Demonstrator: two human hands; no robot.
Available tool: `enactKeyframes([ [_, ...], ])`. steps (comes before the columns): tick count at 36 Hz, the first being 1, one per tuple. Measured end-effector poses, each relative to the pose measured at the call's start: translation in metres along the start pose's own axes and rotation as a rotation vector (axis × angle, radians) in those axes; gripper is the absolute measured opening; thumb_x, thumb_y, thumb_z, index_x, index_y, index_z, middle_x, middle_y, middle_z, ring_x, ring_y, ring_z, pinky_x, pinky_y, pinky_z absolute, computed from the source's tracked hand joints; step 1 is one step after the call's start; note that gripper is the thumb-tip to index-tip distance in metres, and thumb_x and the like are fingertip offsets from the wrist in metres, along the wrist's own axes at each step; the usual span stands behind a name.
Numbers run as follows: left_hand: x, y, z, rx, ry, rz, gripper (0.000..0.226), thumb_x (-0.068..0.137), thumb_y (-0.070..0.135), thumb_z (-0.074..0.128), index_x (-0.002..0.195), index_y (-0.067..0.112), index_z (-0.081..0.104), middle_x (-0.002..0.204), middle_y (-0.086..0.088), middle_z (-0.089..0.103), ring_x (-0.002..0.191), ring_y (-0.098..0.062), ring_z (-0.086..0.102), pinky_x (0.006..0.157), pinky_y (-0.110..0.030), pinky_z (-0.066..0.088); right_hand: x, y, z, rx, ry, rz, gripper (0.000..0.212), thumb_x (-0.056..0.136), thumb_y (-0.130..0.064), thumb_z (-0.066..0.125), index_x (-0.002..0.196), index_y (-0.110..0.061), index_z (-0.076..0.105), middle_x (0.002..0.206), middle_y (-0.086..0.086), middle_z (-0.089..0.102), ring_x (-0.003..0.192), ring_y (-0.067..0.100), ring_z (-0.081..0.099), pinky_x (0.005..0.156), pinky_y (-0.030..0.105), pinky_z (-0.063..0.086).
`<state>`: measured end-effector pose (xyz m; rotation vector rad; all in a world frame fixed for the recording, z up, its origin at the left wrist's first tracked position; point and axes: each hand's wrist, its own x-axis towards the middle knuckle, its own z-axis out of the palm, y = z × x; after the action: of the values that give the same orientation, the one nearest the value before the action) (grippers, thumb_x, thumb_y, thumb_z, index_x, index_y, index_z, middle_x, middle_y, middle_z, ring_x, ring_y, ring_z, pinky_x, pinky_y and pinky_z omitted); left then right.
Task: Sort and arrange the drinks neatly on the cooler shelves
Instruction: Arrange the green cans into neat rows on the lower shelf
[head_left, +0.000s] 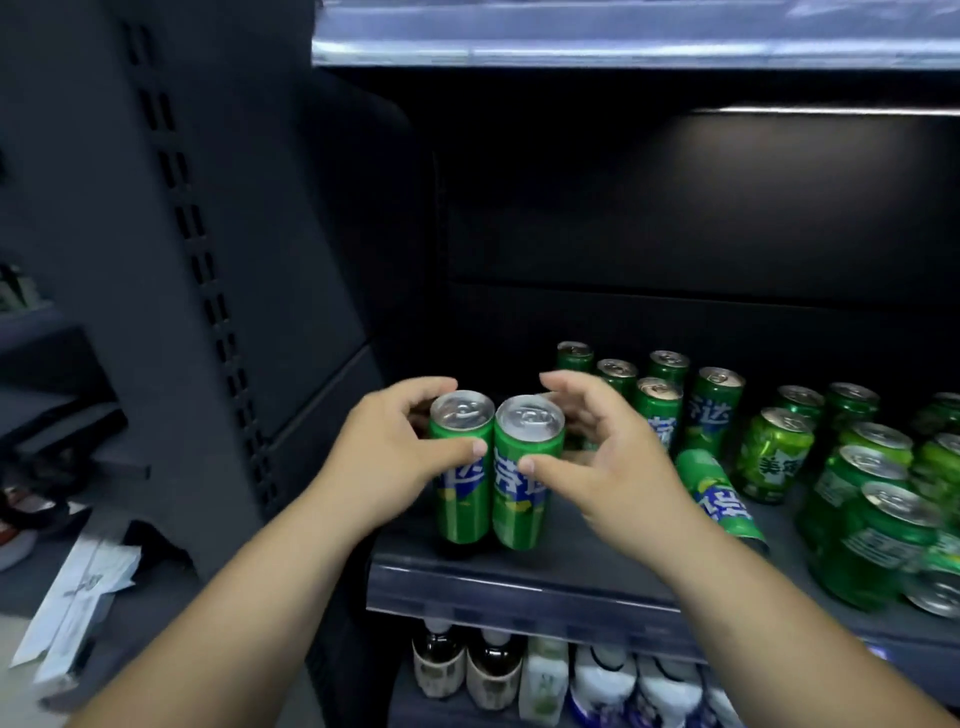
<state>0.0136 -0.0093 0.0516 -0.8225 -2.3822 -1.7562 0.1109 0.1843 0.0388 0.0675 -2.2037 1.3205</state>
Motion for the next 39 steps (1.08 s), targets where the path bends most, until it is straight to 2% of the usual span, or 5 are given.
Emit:
enactKeyframes([
  [7, -0.017, -0.021, 0.008, 0.000, 0.019, -0.018, 0.054, 0.065, 0.003, 0.090, 0.090, 0.044, 0.064, 0.083, 0.018, 0.074, 0.077, 0.006, 0.068, 0.060, -0.008, 0.049, -0.016, 0.019, 0.022, 0.002, -0.025, 0.052, 0.072, 0.076, -0.007, 0.084, 0.110, -0.064, 0.055, 0.119, -0.033, 0.063, 0.119, -0.004, 0.059, 0.101, 0.044, 0.054],
  [10, -0.018, -0.028, 0.009, -0.002, 0.021, -0.021, 0.054, 0.066, 0.003, 0.089, 0.088, 0.045, 0.063, 0.084, 0.026, 0.072, 0.071, 0.007, 0.066, 0.057, -0.008, 0.048, -0.017, 0.024, 0.026, -0.014, -0.032, 0.068, 0.063, 0.074, -0.021, 0.081, 0.116, -0.059, 0.053, 0.124, -0.031, 0.062, 0.122, 0.000, 0.058, 0.099, 0.045, 0.054],
  [20, -0.012, -0.051, 0.014, 0.036, 0.036, -0.066, 0.063, 0.066, 0.025, 0.091, 0.119, 0.032, 0.059, 0.109, 0.017, 0.065, 0.100, 0.005, 0.061, 0.079, -0.013, 0.049, -0.016, 0.033, 0.036, -0.013, 0.008, 0.127, 0.068, 0.080, -0.012, 0.083, 0.118, -0.055, 0.046, 0.129, -0.021, 0.054, 0.122, -0.004, 0.054, 0.097, 0.035, 0.056],
  [33, -0.027, -0.103, 0.029, 0.078, -0.115, -0.210, 0.069, 0.057, 0.024, 0.094, 0.114, 0.032, 0.057, 0.106, 0.010, 0.073, 0.098, -0.004, 0.070, 0.088, -0.034, 0.059, -0.033, 0.061, 0.054, -0.014, 0.084, 0.221, 0.073, 0.071, -0.026, 0.090, 0.129, -0.037, 0.047, 0.131, -0.011, 0.054, 0.119, 0.001, 0.056, 0.098, 0.035, 0.055],
  [39, -0.028, -0.108, 0.033, 0.067, -0.103, -0.214, 0.063, 0.060, 0.020, 0.095, 0.109, 0.034, 0.058, 0.104, 0.009, 0.074, 0.094, 0.001, 0.069, 0.086, -0.027, 0.058, -0.037, 0.073, 0.057, -0.031, 0.064, 0.253, 0.069, 0.074, -0.021, 0.089, 0.114, -0.055, 0.045, 0.124, -0.016, 0.059, 0.114, 0.002, 0.059, 0.091, 0.035, 0.059],
])
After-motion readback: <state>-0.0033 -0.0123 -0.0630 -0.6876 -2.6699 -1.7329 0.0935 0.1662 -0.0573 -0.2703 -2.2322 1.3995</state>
